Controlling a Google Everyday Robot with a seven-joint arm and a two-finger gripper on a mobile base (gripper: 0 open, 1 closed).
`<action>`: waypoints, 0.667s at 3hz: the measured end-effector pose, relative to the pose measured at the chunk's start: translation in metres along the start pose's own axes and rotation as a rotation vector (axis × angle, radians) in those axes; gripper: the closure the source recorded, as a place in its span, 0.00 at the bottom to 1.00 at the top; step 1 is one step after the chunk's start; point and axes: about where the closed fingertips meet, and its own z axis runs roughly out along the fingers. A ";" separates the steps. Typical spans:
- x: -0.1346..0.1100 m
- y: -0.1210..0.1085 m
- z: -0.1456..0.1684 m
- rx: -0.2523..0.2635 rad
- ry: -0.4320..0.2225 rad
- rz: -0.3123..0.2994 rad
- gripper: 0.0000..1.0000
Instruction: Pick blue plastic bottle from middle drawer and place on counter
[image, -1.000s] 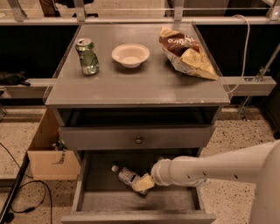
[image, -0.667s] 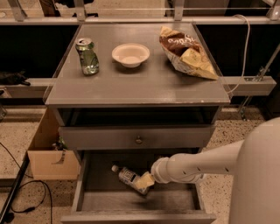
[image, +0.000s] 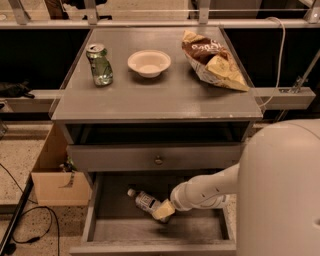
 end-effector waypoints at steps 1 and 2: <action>0.009 0.006 0.011 -0.005 0.022 0.002 0.00; 0.026 0.015 0.027 -0.014 0.050 0.011 0.00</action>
Offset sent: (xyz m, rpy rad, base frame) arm -0.0308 0.0048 -0.0643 -0.0408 0.0805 -0.0078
